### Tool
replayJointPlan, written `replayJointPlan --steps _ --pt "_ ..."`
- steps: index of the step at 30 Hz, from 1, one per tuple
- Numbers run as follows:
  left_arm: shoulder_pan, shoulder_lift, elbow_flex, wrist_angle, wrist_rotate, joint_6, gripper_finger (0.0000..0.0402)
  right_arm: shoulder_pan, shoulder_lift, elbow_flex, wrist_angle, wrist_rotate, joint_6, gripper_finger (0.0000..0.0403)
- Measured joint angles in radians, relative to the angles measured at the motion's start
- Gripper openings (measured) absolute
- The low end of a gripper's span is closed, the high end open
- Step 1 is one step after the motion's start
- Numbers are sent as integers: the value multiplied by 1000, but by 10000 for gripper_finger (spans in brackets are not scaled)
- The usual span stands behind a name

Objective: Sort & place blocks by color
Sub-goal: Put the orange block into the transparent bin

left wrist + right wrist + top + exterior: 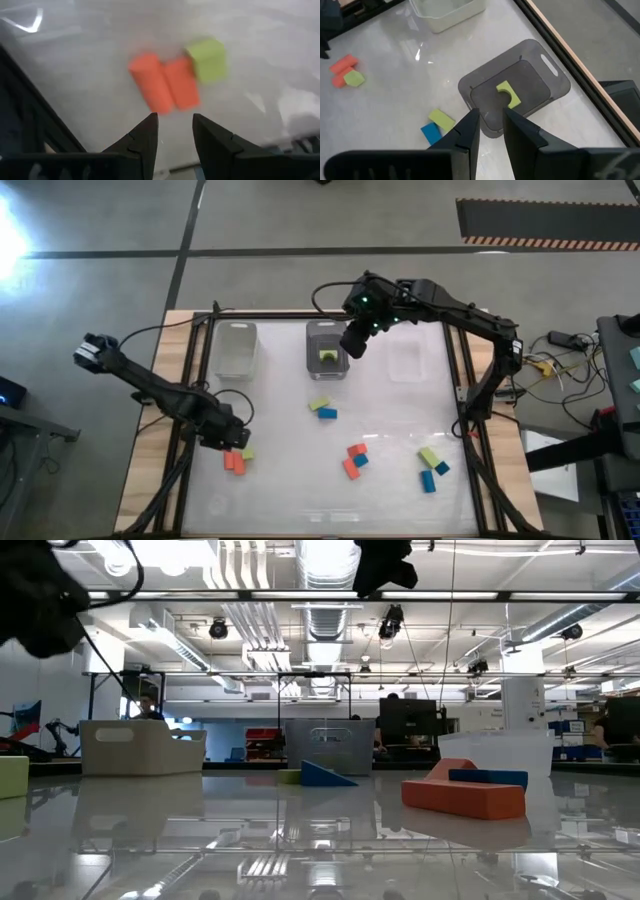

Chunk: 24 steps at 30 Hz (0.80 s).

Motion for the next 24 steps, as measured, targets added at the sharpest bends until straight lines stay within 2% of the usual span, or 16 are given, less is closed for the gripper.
replayJointPlan --steps 4,13,24 --pt "-5 11 -50 55 0 -16 123 0 0 -5 0 0 4 73" --pt "-5 82 -98 110 0 -16 196 0 0 -6 0 0 16 73" --pt "-5 177 -119 158 0 11 203 0 0 -7 0 0 17 73"
